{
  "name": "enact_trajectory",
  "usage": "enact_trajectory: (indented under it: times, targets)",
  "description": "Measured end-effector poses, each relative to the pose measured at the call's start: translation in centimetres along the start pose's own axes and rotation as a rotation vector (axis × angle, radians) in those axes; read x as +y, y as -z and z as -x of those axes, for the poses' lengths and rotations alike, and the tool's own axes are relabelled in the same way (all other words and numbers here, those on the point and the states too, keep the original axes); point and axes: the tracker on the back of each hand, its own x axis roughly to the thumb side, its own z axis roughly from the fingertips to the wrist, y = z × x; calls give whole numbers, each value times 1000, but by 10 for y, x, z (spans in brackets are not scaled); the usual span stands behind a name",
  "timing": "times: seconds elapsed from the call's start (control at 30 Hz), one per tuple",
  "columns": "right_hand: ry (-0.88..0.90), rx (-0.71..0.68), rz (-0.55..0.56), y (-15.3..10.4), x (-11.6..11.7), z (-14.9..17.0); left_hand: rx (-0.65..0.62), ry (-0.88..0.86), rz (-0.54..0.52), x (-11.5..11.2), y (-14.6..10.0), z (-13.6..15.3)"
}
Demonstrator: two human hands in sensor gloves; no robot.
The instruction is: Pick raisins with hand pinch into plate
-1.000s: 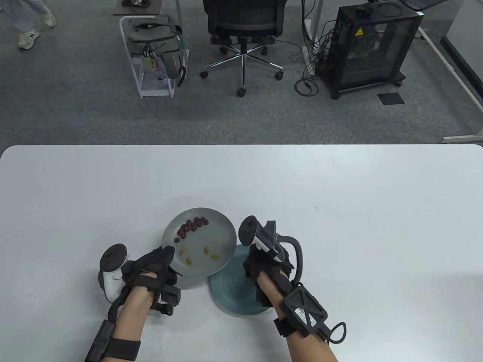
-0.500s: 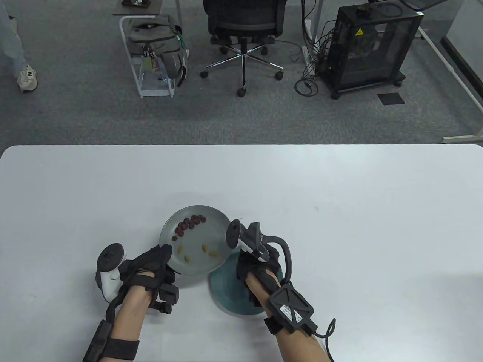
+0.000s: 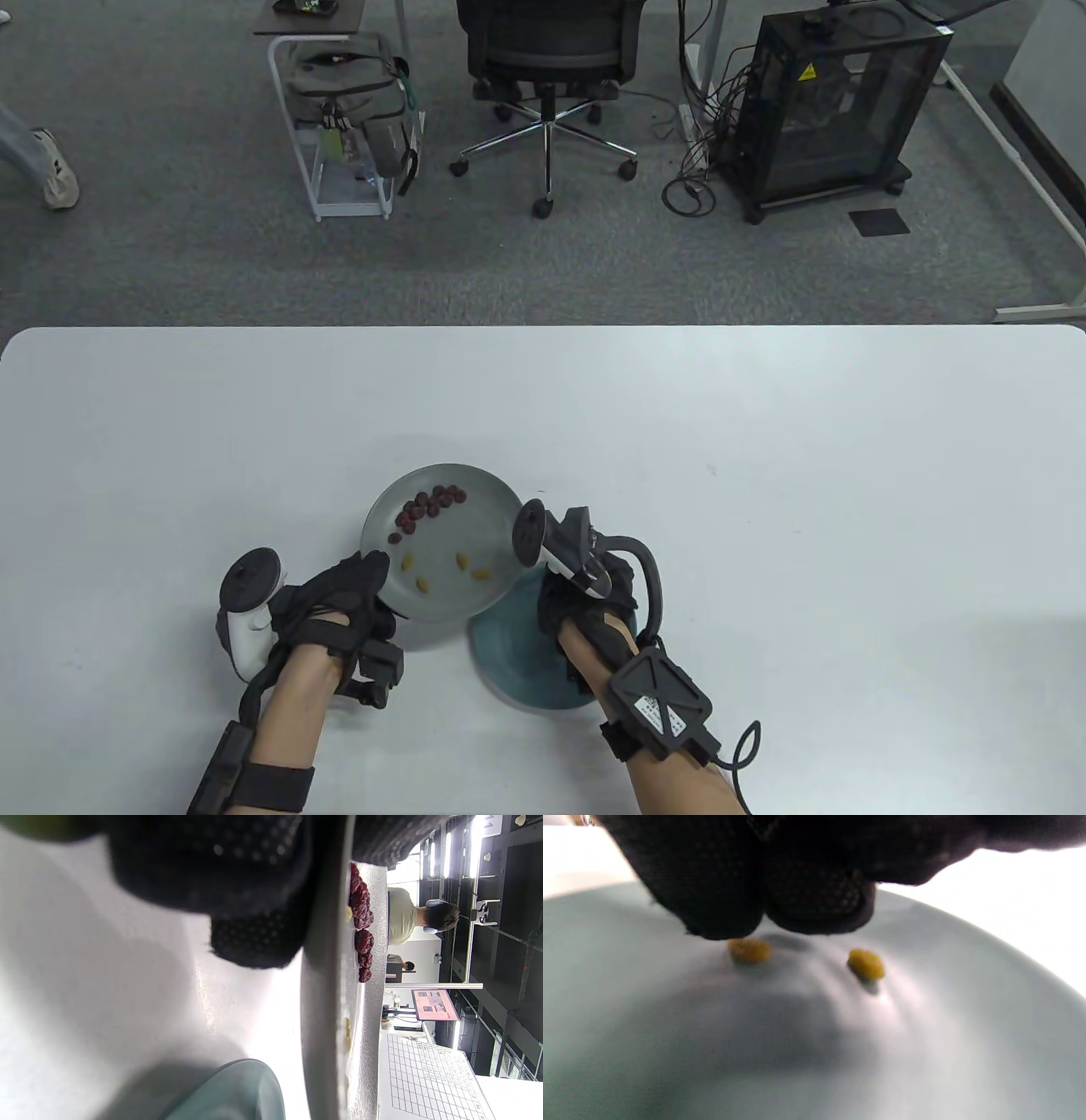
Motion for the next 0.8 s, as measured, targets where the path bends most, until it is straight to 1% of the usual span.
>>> enact_trajectory:
  times: [0.17,0.4,0.57,0.8]
  targets:
    - [73,9,35,-9,-22,14,-2,9,5,-2,0,1]
    - [146,-24,73,-23,-49,16,-1,15,12,-5,0,2]
    - [205,-73,73,-33,-59,13,-1,16,21,-7,1,3]
    - [206,-113,109,-43,-69,6,-6,24,31,-10,1,2]
